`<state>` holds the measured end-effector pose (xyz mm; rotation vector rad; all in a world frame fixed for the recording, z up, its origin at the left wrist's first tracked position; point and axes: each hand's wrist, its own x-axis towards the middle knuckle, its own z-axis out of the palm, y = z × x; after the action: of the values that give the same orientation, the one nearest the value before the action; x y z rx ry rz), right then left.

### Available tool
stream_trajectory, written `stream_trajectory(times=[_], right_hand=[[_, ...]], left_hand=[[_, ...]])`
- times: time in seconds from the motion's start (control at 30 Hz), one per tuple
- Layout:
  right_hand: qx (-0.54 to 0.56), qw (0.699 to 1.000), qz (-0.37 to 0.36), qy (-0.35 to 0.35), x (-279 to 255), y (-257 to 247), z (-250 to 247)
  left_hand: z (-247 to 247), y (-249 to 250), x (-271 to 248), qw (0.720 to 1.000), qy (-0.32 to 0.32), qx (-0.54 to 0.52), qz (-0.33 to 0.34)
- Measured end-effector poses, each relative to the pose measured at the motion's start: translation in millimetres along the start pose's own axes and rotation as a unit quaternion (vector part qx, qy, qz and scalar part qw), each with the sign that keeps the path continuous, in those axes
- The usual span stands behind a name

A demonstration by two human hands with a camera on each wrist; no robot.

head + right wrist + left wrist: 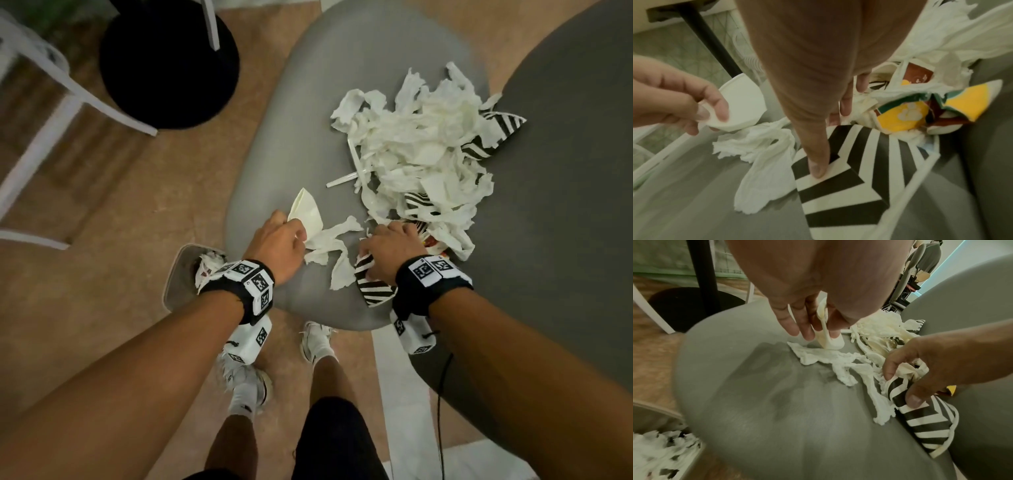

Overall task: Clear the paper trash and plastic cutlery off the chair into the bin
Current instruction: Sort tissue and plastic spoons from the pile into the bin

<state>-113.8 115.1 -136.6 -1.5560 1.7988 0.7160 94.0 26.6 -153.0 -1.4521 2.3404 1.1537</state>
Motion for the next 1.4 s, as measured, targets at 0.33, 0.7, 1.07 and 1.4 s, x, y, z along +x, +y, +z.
stream_trajectory(times=[0.33, 0.7, 1.07, 1.4], right_hand=[[0.041, 0.99, 0.005, 0.132, 5.5, -58.3, -45.3], [0.144, 0.959, -0.042, 0.242, 8.9, -148.6, -77.7], [0.359, 0.916, -0.07, 0.165, 31.2, -275.9, -53.0], [0.353, 0.928, -0.044, 0.107, 65.0, -311.6, 10.3]], left_hand=[[-20.9, -29.3, -30.3, 0.994, 0.063, -0.084, 0.042], [-44.7, -104.4, -66.4, 0.968, 0.168, -0.179, -0.049], [-38.8, -204.0, -105.1, 0.911, 0.187, -0.241, -0.279], [4.3, -254.3, -124.0, 0.918, 0.067, -0.251, -0.3]])
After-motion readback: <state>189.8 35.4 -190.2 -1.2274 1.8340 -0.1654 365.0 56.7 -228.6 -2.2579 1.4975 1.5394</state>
